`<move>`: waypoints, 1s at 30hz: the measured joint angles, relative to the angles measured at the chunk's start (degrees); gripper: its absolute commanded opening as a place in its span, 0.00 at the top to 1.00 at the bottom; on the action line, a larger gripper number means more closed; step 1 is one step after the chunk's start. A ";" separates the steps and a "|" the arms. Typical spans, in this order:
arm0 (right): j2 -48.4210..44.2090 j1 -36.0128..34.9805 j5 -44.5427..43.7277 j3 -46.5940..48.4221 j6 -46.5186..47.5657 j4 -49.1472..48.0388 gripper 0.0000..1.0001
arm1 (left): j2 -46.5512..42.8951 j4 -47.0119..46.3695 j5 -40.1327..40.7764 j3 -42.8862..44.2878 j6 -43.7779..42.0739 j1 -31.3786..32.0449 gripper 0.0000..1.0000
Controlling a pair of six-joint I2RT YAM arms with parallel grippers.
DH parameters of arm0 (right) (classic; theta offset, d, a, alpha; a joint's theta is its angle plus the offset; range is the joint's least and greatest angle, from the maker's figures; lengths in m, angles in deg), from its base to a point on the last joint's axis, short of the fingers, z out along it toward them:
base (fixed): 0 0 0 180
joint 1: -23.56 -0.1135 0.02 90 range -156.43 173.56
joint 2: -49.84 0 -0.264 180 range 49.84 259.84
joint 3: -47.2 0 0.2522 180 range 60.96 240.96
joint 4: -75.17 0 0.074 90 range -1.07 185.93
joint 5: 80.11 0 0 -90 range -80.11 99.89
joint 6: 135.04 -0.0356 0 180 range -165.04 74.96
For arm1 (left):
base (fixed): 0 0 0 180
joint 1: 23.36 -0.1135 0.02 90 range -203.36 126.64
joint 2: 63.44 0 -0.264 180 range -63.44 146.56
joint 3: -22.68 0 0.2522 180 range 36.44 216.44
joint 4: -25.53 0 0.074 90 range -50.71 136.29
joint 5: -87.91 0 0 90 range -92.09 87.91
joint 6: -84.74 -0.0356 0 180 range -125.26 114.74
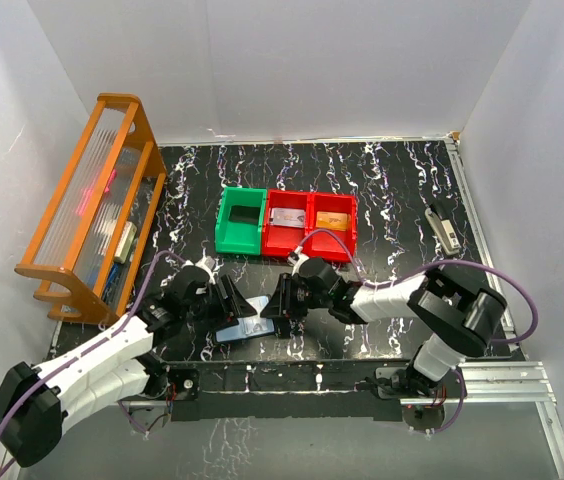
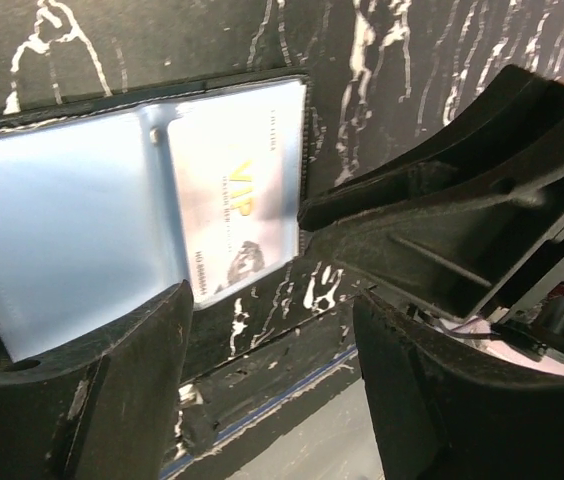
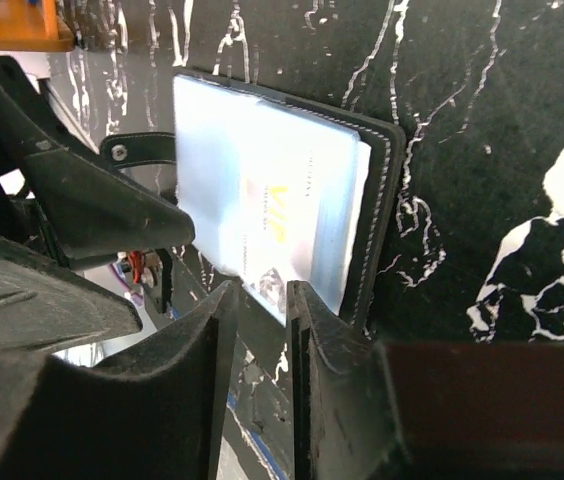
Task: Take the credit cards out of the card holder
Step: Remove the credit card from the card holder.
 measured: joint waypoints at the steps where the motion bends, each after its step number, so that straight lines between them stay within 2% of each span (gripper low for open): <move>1: 0.68 0.00 0.00 0.20 0.07 -0.17 0.82 | 0.11 -0.04 0.02 -0.55 0.15 0.00 0.40; 7: 5.66 0.07 0.57 0.85 -1.05 -2.75 0.85 | 3.06 -3.76 -0.87 -3.72 2.78 0.00 0.54; 11: 5.99 0.07 -0.28 0.61 -2.32 -3.76 0.84 | 5.16 -7.74 -2.03 -6.19 5.64 0.00 0.56; 17: 6.12 0.07 -0.83 0.20 -3.32 -4.63 0.83 | 3.34 -5.46 1.31 -6.08 5.88 0.00 0.60; 22: 6.47 0.07 -0.61 0.20 -3.67 -5.20 0.83 | 2.45 -3.37 4.96 -6.19 5.88 0.00 0.77; 26: 7.19 0.07 0.02 0.20 -4.24 -6.38 0.83 | 1.84 -9.64 5.49 -9.90 8.13 -0.04 0.78; 30: 8.04 0.07 0.76 -0.31 -4.81 -8.39 0.83 | 0.76 -12.11 6.36 -11.45 9.27 -0.04 0.87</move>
